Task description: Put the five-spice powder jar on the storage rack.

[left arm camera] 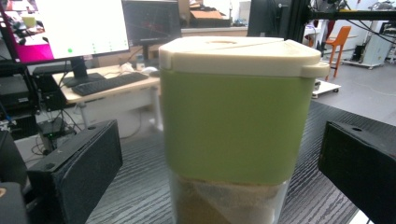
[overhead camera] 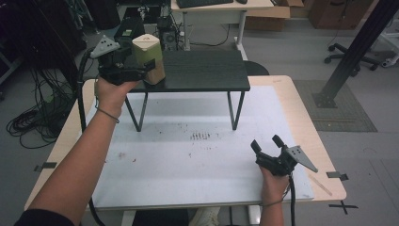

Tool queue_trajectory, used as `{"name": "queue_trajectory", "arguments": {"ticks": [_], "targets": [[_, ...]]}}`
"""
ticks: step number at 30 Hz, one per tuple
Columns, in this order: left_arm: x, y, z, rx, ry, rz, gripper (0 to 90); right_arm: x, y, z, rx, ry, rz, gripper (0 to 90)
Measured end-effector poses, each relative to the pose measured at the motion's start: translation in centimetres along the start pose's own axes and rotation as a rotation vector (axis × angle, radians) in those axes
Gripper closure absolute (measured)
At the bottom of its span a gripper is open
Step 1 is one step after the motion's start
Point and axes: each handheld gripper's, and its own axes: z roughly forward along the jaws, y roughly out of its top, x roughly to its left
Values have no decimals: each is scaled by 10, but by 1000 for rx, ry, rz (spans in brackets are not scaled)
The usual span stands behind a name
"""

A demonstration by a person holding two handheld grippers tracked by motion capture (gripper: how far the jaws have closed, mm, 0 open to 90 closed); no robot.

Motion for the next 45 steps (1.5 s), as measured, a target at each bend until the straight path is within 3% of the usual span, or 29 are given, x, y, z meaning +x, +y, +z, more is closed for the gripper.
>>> {"name": "queue_trajectory", "arguments": {"ticks": [8,23,34,45], "targets": [[0,-3,-10,-2,0,-9,3,0,0,0,-4,3,1,0],[-2,-12,-48,-30,25,-7,4,0,0,0,-3,14,0,0],[5,-31,-79,-34,57,-23,4,1,0,0,3,26,-5,0],[8,-50,-99,-29,79,-36,4,2,0,1,8,34,-8,0]]}}
